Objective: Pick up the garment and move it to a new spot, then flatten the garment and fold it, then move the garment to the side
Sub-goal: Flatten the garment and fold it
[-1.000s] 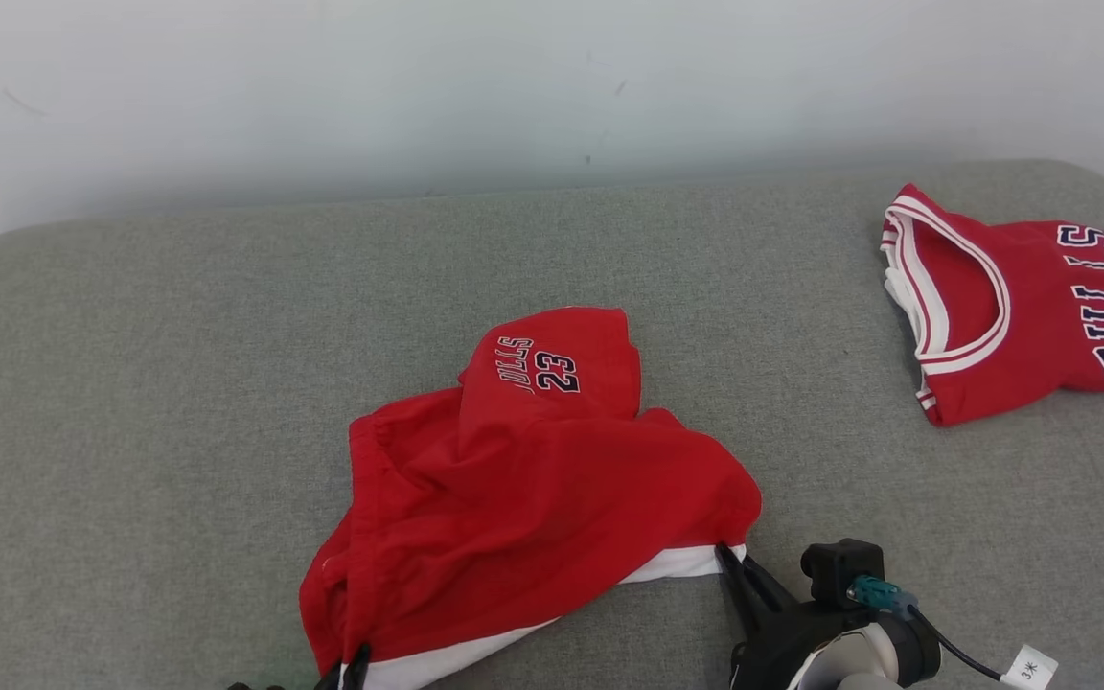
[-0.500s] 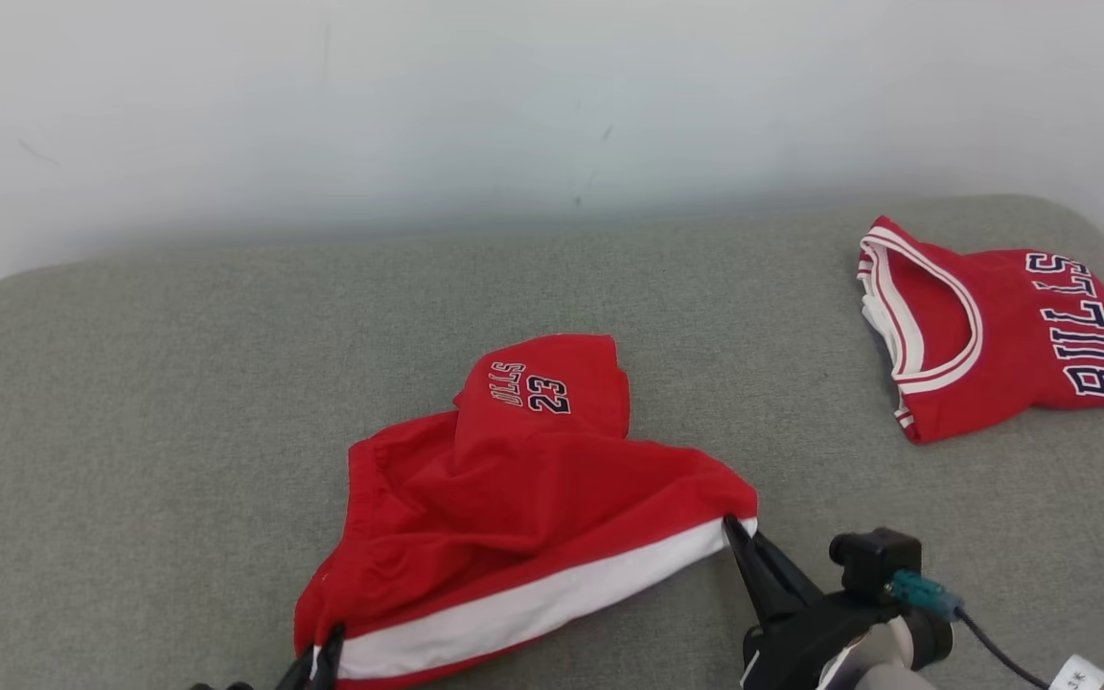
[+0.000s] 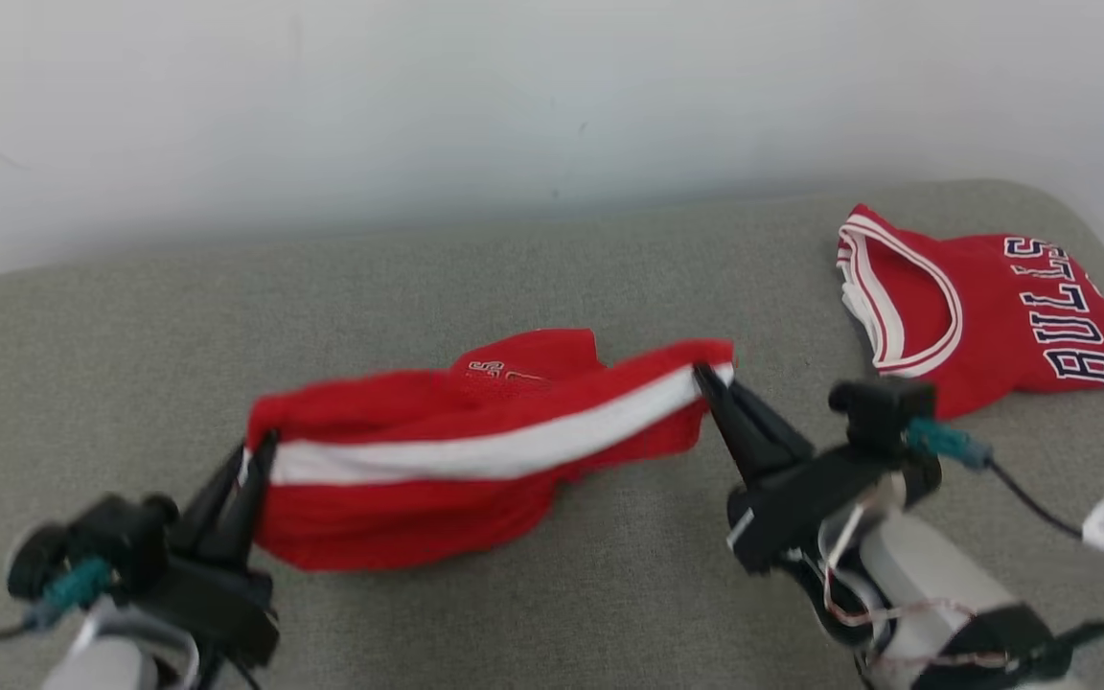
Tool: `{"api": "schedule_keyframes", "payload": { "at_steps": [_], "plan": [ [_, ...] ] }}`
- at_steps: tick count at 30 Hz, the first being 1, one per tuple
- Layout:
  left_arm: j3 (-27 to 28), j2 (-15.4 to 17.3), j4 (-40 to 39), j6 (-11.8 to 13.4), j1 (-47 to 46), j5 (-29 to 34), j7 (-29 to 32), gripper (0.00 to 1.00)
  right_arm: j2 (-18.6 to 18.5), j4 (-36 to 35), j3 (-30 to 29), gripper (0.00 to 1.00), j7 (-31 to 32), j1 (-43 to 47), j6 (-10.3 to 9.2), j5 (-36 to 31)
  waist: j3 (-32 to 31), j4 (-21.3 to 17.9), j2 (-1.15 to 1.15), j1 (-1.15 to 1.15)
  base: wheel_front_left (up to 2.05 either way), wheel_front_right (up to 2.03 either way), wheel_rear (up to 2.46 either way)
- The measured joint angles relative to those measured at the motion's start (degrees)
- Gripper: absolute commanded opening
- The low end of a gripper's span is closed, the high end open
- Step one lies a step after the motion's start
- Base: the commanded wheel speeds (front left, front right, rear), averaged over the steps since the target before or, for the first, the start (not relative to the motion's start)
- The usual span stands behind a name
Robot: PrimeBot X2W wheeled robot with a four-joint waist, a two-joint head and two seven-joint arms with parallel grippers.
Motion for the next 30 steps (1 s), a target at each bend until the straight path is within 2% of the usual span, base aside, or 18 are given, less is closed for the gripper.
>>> {"api": "schedule_keyframes", "payload": {
  "at_steps": [9, 12, 16, 24, 30],
  "plan": [
    [-4.47, 7.71, 0.18, 0.0, -20.05, -4.42, 4.33, 0.0, 1.42, 2.97, 2.35, 0.0, 2.41, -20.06, 0.0, 1.6, 6.4, -0.6, 0.0, 0.0, 0.0, 0.0, 0.0],
    [-6.8, 9.84, 2.7, -0.01, -30.73, -7.69, 5.21, 0.0, 2.48, 6.72, 2.31, 0.0, 2.64, -30.41, 0.0, 3.97, 10.34, -0.58, 0.01, 0.01, 0.0, 0.0, 0.0],
    [-10.74, 12.47, 5.46, -0.01, -40.87, -8.77, 5.89, 0.0, 3.5, 11.09, 2.3, 0.0, 2.63, -40.33, 0.0, 5.79, 14.37, -0.49, 0.01, 0.01, 0.0, 0.0, 0.0],
    [-15.38, 13.81, 14.25, -0.01, -60.09, -13.28, 6.02, 0.0, 5.42, 21.98, 1.78, 0.0, 2.33, -58.57, 0.0, 8.65, 21.72, -0.42, 0.01, 0.01, 0.0, 0.0, 0.0],
    [-17.77, 13.33, 21.14, -0.01, -71.37, -15.53, 5.12, 0.0, 7.65, 30.15, 0.59, 0.0, 1.69, -68.89, 0.0, 10.63, 25.56, -0.85, 0.02, 0.02, 0.0, 0.0, 0.0]
  ]
}}
